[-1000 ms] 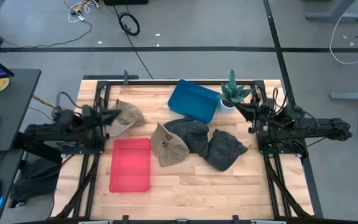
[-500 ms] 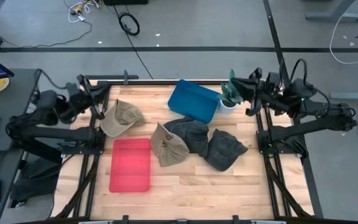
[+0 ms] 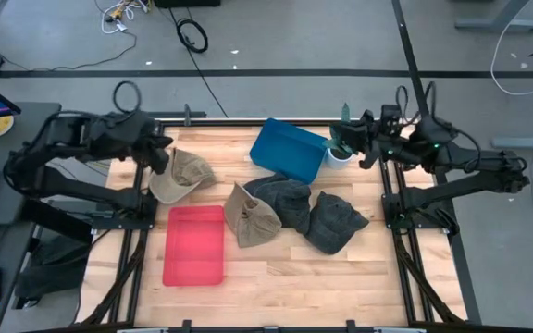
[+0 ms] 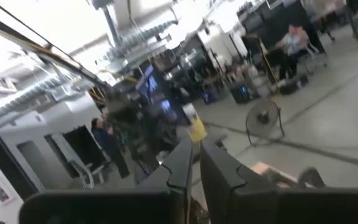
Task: Pick & Place hat
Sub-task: Put the left brown cap into the red bin
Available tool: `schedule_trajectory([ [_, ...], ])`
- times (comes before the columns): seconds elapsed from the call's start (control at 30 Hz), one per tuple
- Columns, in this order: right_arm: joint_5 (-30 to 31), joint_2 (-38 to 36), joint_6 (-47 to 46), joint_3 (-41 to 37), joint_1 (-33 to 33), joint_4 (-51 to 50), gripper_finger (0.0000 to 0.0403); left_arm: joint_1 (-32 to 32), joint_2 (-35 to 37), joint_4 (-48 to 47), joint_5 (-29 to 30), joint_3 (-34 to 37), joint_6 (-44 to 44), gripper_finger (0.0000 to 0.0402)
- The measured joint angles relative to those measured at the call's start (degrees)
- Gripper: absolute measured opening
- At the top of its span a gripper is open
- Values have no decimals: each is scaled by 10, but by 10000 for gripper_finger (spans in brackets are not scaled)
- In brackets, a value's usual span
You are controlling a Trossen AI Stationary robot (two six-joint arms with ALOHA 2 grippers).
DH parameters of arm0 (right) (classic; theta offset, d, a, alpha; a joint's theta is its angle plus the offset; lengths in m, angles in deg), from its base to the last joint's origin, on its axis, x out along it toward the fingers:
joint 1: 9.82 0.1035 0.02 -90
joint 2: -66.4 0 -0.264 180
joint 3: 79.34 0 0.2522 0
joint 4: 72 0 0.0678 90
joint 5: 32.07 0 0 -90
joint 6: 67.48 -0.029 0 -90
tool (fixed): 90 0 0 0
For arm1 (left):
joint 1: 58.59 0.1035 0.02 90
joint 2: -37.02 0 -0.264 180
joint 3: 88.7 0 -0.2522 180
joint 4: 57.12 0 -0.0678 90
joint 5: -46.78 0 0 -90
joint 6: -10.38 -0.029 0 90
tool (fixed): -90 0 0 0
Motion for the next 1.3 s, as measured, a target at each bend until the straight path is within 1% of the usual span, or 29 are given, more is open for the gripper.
schedule_trajectory([
  [0.1,-1,3,-1,0,0,-11,36,-1,-42,-1,-6,-48,-49,3],
  [0.17,-11,3,0,0,1,-28,36,-7,-61,10,-6,-68,-73,3],
  [0.23,-28,4,8,0,1,-46,36,-16,-73,27,-6,-76,-81,3],
  [0.3,-39,3,21,0,1,-65,36,-23,-80,55,-21,-78,-101,3],
  [0.37,-51,3,28,0,1,-83,36,-28,-84,62,-18,-77,-105,3],
  [0.43,-56,3,28,0,1,-97,36,-28,-90,61,2,-78,-80,3],
  [0.53,-59,3,32,0,1,-104,36,-25,-96,51,1,-77,-22,3],
  [0.6,-61,3,33,0,1,-105,36,-25,-98,40,-30,-78,7,3],
  [0.67,-61,3,37,0,1,-105,36,-17,-104,0,-78,-78,40,6],
  [0.7,-61,3,42,0,1,-105,36,-15,-111,-25,-92,-78,52,12],
  [0.8,-61,4,45,0,1,-104,36,-16,-134,-113,-102,-73,90,46],
  [0.83,-61,5,45,0,1,-104,36,-16,-143,-126,-103,-70,97,62],
  [0.97,-61,9,46,0,1,-104,36,-6,-164,-114,-116,-41,108,138],
  [1.1,-61,17,44,0,1,-105,36,7,-202,-126,-123,-13,119,213],
  [1.2,-61,23,42,0,1,-105,36,10,-223,-128,-129,21,111,251],
  [1.3,-60,29,28,0,1,-104,36,10,-239,-125,-131,66,101,271],
])
